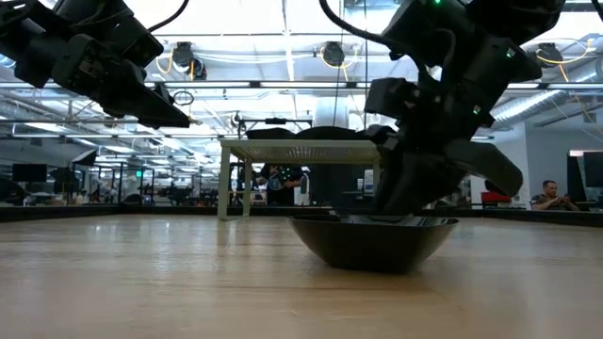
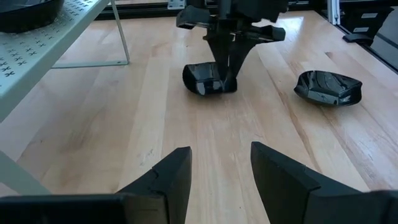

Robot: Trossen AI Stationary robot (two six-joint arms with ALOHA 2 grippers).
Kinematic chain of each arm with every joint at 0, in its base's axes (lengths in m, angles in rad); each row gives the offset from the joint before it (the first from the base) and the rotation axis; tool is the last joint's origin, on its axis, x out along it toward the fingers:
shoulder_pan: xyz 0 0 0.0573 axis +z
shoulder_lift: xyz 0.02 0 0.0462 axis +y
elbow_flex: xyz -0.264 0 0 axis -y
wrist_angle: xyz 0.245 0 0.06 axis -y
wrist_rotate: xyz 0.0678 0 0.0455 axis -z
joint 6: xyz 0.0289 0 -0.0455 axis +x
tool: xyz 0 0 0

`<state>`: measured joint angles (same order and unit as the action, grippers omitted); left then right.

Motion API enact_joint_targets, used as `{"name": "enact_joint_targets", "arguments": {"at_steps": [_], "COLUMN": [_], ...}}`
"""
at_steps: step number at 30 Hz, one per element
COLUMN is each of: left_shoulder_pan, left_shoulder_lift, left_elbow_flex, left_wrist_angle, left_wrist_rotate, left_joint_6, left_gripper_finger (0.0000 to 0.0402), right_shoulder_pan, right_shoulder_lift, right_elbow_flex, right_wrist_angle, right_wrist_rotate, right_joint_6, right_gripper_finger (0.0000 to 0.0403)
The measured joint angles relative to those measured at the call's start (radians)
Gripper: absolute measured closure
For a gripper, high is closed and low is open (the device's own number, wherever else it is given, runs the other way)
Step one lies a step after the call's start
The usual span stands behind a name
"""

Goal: Pick & Place Mini shaped plates
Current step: Stack the black leaf shaped plate on top of the other black leaf shaped plates on the shelf

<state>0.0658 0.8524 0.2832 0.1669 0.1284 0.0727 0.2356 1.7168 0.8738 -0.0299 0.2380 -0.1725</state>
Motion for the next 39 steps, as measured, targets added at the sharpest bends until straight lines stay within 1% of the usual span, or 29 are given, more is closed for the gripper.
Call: {"name": "enact_joint_targets", "arguments": {"at_steps": [3,5,9,14,16,20,22,23,25,26,30,33,36,39], "left_shoulder_pan": [0.000,0.000,0.000,0.000,0.000,0.000,0.000,0.000,0.000,0.000,0.000,0.000,0.000,0.000], "left_shoulder_lift": [0.000,0.000,0.000,0.000,0.000,0.000,0.000,0.000,0.000,0.000,0.000,0.000,0.000,0.000], "left_elbow_flex": [0.000,0.000,0.000,0.000,0.000,0.000,0.000,0.000,0.000,0.000,0.000,0.000,0.000,0.000], "left_wrist_angle": [0.000,0.000,0.000,0.000,0.000,-0.008,-0.009,-0.009,-0.009,-0.009,-0.008,-0.006,-0.005,-0.005], "left_wrist_rotate": [0.000,0.000,0.000,0.000,0.000,0.000,0.000,0.000,0.000,0.000,0.000,0.000,0.000,0.000], "left_joint_6": [0.000,0.000,0.000,0.000,-0.001,-0.003,-0.003,-0.003,0.000,0.000,0.000,0.000,0.000,0.000], "left_gripper_finger": [0.0231,0.0231,0.0231,0.0231,0.0231,0.0231,0.0231,0.0231,0.0231,0.0231,0.0231,0.0231,0.0231,0.0231], "right_shoulder_pan": [0.000,0.000,0.000,0.000,-0.004,-0.006,-0.009,-0.012,-0.013,-0.013,-0.011,-0.013,-0.023,-0.032], "right_shoulder_lift": [0.000,0.000,-0.001,-0.001,-0.001,-0.002,-0.002,-0.002,-0.001,-0.001,0.004,0.004,0.023,0.044], "right_elbow_flex": [0.000,0.000,0.008,0.084,0.122,0.183,0.194,0.194,0.187,0.179,0.141,0.125,0.108,0.098], "right_wrist_angle": [0.045,0.076,0.170,0.183,0.169,0.054,-0.030,-0.079,-0.163,-0.182,-0.173,-0.166,-0.153,-0.136], "right_wrist_rotate": [0.000,0.001,0.032,0.105,0.105,0.102,0.087,0.060,0.022,0.022,0.020,0.020,0.021,0.019], "right_joint_6": [-0.024,-0.039,-0.051,-0.121,-0.155,-0.153,-0.127,-0.122,-0.099,-0.081,-0.059,-0.058,-0.072,-0.081], "right_gripper_finger": [0.0382,0.0396,0.0399,0.0402,0.0402,0.0400,0.0392,0.0385,0.0364,0.0353,0.0311,0.0291,0.0283,0.0285]}}
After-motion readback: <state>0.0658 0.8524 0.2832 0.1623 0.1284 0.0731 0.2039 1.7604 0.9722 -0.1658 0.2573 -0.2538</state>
